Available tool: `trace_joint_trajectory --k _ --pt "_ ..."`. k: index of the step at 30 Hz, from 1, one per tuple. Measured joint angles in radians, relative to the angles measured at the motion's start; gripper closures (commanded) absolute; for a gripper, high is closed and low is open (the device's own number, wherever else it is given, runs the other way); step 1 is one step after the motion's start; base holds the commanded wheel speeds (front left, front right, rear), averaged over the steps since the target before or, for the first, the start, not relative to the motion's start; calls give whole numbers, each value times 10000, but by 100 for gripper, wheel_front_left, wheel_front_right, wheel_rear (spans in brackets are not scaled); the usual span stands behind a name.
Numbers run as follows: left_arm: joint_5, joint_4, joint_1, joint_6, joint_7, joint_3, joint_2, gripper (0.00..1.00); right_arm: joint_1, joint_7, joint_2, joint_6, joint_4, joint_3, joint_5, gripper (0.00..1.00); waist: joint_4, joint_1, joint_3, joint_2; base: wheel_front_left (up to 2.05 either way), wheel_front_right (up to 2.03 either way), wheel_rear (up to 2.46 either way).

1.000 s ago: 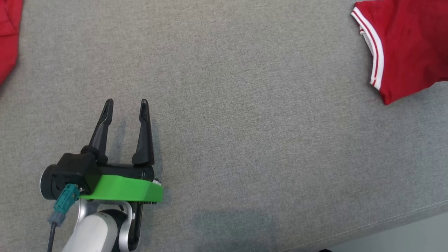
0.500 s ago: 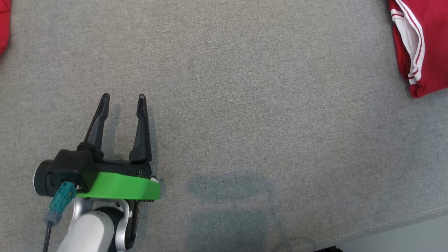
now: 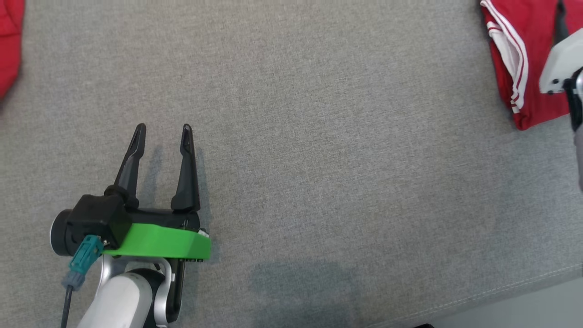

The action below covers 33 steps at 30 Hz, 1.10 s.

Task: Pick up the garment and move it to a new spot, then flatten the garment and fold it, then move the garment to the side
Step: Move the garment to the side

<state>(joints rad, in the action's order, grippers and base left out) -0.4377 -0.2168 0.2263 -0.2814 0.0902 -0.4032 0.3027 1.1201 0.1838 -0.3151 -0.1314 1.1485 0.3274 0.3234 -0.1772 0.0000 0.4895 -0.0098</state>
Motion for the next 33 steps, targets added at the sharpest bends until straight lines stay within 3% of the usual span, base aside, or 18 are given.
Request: trace_joint_trajectory --k 11,17,22,28,33 --pt "-650 1034 -145 272 894 221 -376 0 130 752 855 0 228 -2201 -1177 0 -16 0 -1464 0 0 0 0" --pt "-1095 1616 -748 303 1285 717 -393 0 -1084 780 1131 0 -1707 -3783 -2978 0 36 0 -2489 0 0 0 0" --pt "-1258 1918 -1319 -25 1490 1283 -385 0 -2847 790 888 0 -3831 -5033 -4525 0 108 0 -3425 0 0 0 0" --pt "-1260 1950 -1810 -104 1576 1423 -387 0 -4807 410 825 0 -6040 -5292 -5542 0 270 0 -4093 0 0 0 0" --pt "-1241 1990 -2242 -174 1582 1352 -380 0 -6420 -40 1214 2 -7885 -4809 -5311 0 542 0 -4362 0 0 0 0"
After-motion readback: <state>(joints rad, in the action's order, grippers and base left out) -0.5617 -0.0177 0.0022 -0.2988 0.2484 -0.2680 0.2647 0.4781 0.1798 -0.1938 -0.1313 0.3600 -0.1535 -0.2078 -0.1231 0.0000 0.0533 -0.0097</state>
